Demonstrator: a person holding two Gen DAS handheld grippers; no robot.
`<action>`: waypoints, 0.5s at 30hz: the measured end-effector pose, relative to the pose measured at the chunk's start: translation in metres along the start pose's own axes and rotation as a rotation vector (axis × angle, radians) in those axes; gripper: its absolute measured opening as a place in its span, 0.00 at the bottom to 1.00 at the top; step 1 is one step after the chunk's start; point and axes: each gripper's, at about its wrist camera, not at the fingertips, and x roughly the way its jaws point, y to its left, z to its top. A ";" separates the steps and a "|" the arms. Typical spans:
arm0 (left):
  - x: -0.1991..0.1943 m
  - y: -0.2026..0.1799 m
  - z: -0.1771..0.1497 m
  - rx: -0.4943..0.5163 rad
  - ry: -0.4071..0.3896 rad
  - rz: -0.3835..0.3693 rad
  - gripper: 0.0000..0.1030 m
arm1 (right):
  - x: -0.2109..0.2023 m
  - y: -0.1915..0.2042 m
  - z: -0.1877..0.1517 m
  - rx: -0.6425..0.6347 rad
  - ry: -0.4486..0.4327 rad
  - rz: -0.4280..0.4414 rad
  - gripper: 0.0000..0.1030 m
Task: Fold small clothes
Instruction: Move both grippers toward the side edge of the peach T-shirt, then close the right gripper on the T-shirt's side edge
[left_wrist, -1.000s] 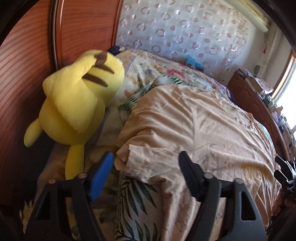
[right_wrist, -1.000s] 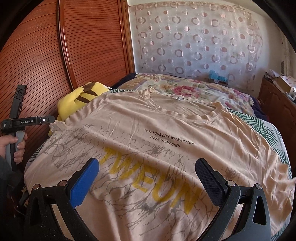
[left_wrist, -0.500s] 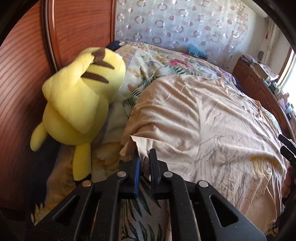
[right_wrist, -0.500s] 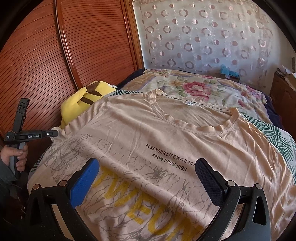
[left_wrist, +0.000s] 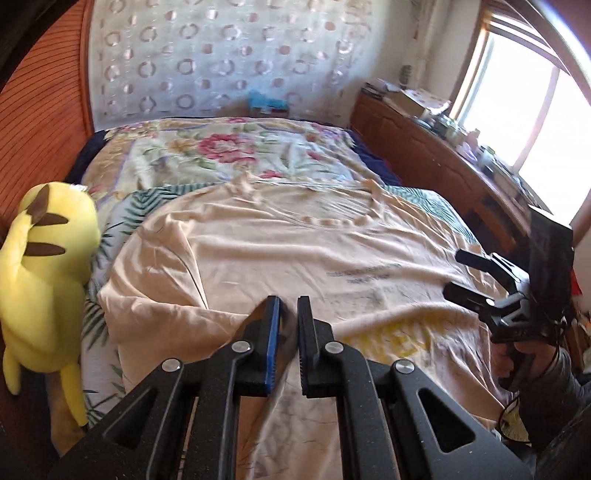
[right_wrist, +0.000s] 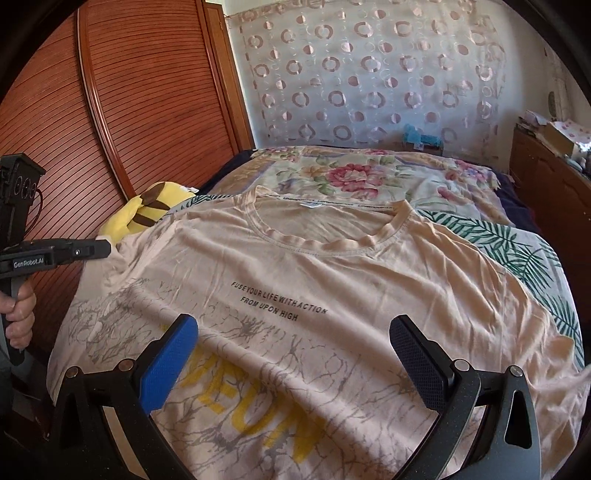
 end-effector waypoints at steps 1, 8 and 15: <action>-0.001 -0.001 -0.001 0.007 -0.004 -0.001 0.09 | -0.001 0.002 -0.001 0.004 0.001 -0.006 1.00; -0.028 0.024 -0.012 -0.023 -0.051 0.110 0.42 | -0.004 0.011 -0.006 -0.002 0.023 -0.023 1.00; -0.037 0.083 -0.037 -0.135 -0.059 0.209 0.78 | 0.021 0.048 0.025 -0.096 0.045 0.070 0.92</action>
